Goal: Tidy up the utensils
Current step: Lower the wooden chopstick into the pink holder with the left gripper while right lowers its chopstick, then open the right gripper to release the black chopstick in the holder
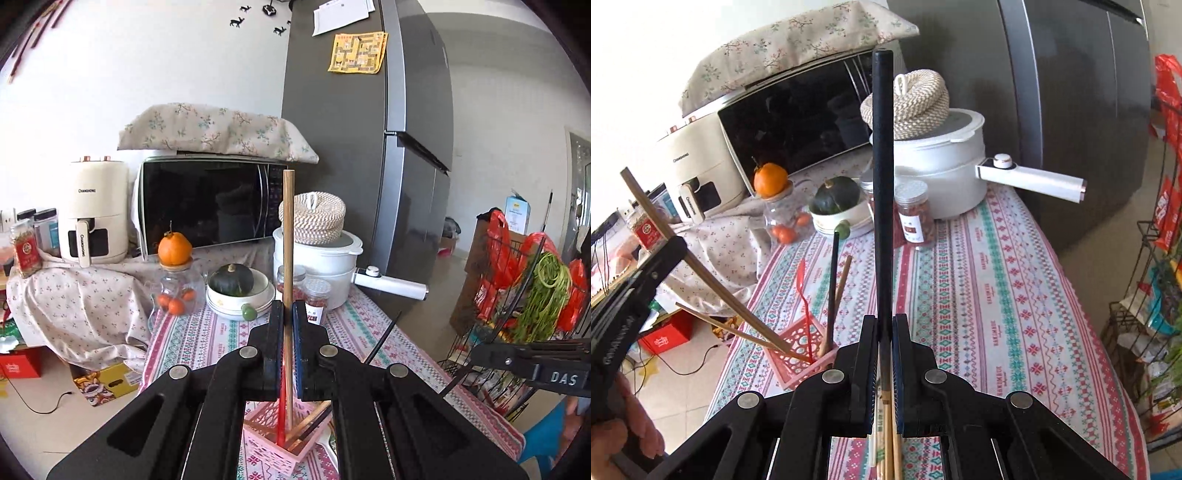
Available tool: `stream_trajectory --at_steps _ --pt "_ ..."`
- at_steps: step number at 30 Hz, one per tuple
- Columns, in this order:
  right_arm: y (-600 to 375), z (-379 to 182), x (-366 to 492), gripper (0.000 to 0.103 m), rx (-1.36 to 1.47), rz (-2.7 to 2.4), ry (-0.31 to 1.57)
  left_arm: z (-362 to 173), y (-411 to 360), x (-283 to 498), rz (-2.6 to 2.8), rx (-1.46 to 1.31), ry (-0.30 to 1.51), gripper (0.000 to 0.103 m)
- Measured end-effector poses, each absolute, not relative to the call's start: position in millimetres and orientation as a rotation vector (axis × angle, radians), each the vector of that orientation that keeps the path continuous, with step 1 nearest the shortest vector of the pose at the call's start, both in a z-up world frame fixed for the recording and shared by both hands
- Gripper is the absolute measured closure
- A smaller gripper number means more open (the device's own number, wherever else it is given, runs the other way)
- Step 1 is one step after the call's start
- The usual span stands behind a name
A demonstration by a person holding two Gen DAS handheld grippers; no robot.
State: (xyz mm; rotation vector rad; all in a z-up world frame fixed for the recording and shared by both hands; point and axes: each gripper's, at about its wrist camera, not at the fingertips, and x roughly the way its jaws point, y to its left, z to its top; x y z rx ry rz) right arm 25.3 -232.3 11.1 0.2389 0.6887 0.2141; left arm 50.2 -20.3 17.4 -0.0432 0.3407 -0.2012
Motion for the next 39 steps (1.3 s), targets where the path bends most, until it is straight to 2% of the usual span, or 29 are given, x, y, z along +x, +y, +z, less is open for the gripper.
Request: stream_trajectory --at_steps 12,15,20,23,28,39 --pt "-210 17 27 0.100 0.243 0.264 0.681 -27 -21 84 -0.192 0.017 0.493 0.097" --pt "-205 22 26 0.100 0.244 0.280 0.665 -23 -16 80 -0.216 -0.006 0.522 0.093" --pt "-193 28 28 0.100 0.256 0.302 0.642 -14 -5 62 -0.240 -0.016 0.544 0.073" --pt "-183 32 32 0.100 0.257 0.317 0.626 -6 6 48 -0.253 -0.037 0.553 0.067" --pt "-163 29 43 0.100 0.238 0.329 0.611 -7 23 33 -0.243 -0.031 0.600 0.061" --pt "-132 -4 75 0.100 0.201 0.294 0.697 -35 42 33 -0.214 -0.006 0.736 0.055"
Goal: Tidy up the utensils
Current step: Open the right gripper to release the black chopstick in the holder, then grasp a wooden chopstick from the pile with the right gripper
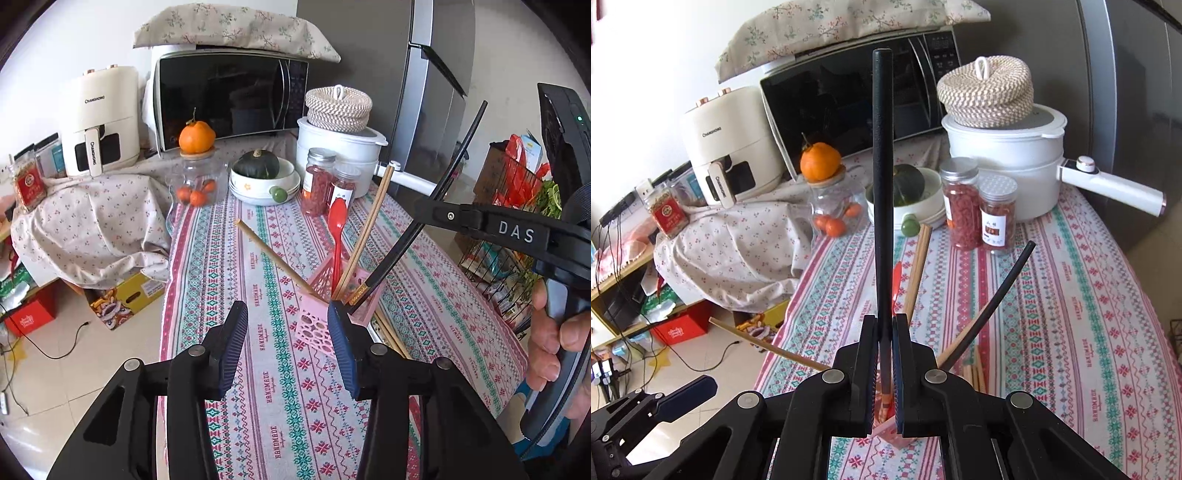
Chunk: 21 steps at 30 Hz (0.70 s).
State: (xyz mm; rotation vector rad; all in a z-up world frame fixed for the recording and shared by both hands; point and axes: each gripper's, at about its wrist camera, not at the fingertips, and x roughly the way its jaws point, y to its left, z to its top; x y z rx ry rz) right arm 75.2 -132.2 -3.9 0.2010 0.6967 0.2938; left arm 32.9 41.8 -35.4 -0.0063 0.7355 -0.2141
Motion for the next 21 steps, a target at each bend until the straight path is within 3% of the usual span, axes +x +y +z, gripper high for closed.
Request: stream_trajectory --at_steps 4,7,9,15,21 --pt "-130 -14 82 0.099 0.195 0.285 0.718 -40 41 34 -0.215 0.003 0.752 0.052" --pt "-128 -15 82 0.085 0.186 0.306 0.707 -42 39 35 -0.214 0.005 0.773 0.047" --pt "-128 -10 78 0.065 0.181 0.319 0.691 -44 38 35 -0.220 -0.004 0.791 0.042" --pt "-144 16 52 0.046 0.175 0.333 0.600 -51 29 36 -0.234 -0.004 0.847 0.036" --pt "-174 24 28 0.035 0.140 0.303 0.564 -67 22 40 -0.218 -0.022 0.946 0.036"
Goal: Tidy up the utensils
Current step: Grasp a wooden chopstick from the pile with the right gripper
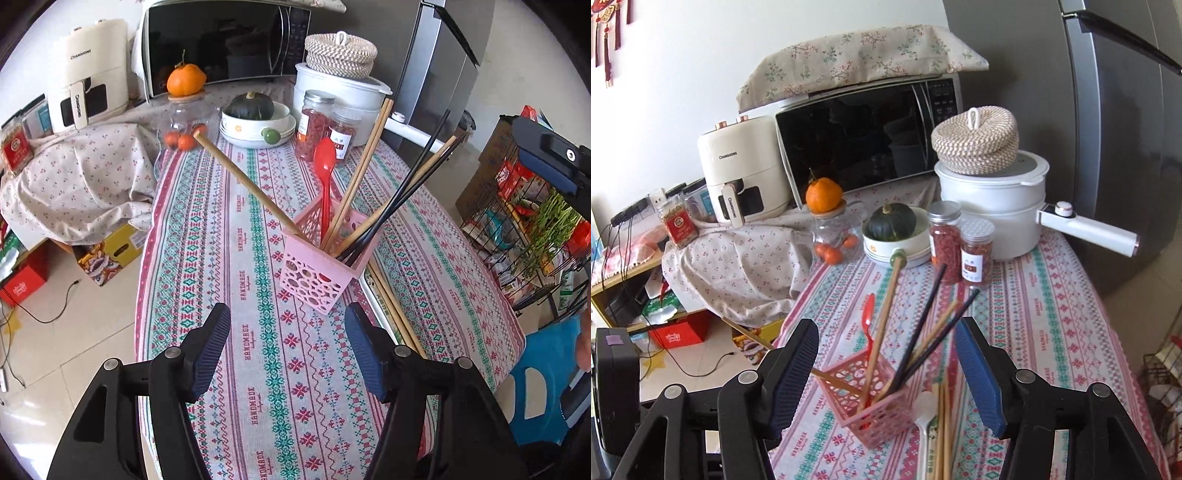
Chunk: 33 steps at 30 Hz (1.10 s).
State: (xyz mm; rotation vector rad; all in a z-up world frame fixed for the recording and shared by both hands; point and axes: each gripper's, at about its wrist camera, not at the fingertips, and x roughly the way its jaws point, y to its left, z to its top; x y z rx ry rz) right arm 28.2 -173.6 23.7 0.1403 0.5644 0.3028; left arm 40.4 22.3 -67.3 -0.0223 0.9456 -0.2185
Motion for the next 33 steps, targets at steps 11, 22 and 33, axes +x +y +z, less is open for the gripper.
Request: stream_trajectory --at_steps 11,22,33 --pt "-215 -39 38 0.027 0.084 0.207 0.749 -88 7 47 -0.214 -0.038 1.019 0.005" --pt "-211 -108 75 0.027 0.085 0.191 0.961 -109 -7 53 -0.239 0.035 1.049 0.000" --pt "-207 -164 115 0.040 0.217 0.150 1.147 -118 8 61 -0.231 -0.074 1.061 0.000"
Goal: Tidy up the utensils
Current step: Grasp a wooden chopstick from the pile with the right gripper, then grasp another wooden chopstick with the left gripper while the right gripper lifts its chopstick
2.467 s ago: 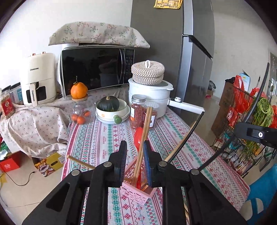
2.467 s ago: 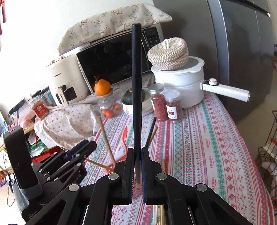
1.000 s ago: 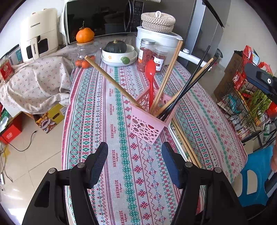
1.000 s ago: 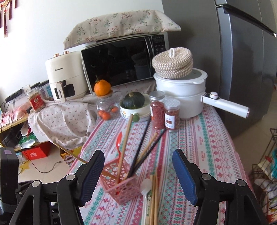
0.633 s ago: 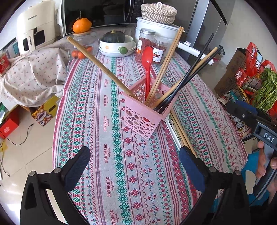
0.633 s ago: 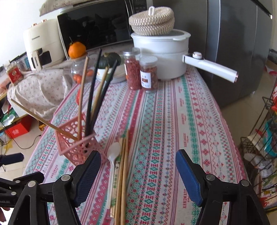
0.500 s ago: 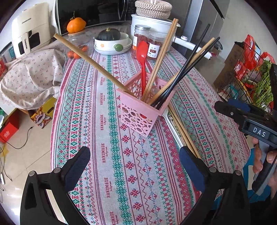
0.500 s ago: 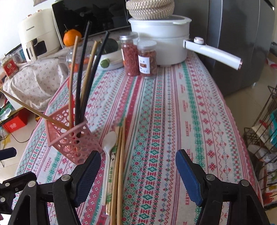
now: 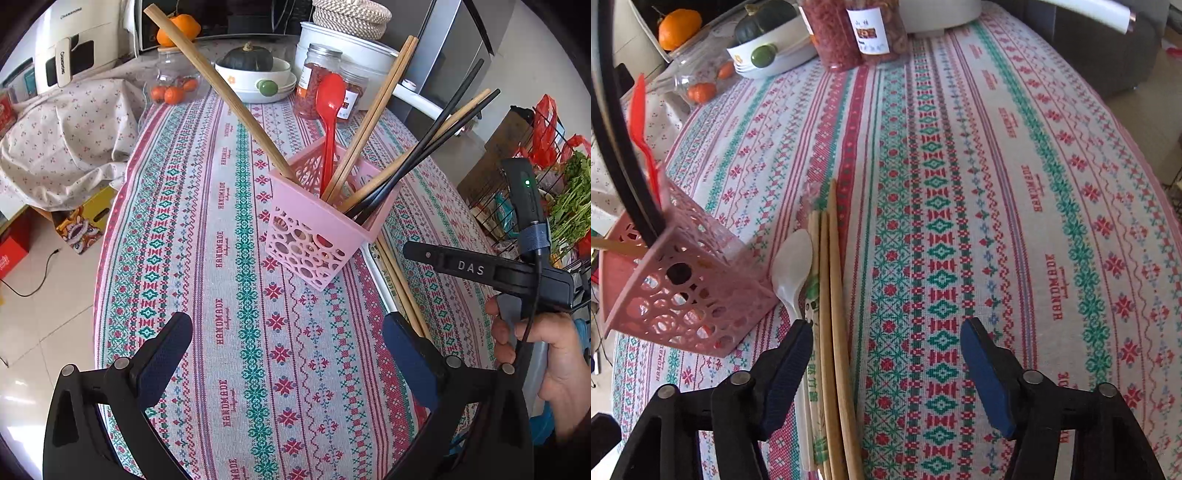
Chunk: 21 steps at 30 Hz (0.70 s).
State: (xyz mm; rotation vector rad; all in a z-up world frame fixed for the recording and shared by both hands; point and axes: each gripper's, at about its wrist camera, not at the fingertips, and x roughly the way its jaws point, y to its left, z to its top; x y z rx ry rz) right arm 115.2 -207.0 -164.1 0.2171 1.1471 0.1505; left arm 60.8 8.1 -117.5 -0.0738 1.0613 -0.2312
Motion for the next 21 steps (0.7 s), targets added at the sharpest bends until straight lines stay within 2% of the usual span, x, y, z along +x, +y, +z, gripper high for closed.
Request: stream_trajectory --at_steps 6,14,16,18,21 --pt "-199 -178 126 0.057 0.215 0.142 1.186 -121 7 61 -0.242 -0.060 1.084 0.000" --pt "-184 -182 130 0.063 0.146 0.134 1.178 -120 -6 58 -0.270 -0.026 1.094 0.000" --pt "-181 -183 132 0.073 0.106 0.114 1.178 -121 -13 57 -0.271 0.002 1.096 0.000" --pt "-184 -184 132 0.093 0.083 0.087 1.187 -124 -20 57 -0.268 0.022 1.106 0.000" --pt "-199 -184 131 0.097 0.150 0.086 1.217 -127 -29 57 -0.256 0.014 1.132 0.000"
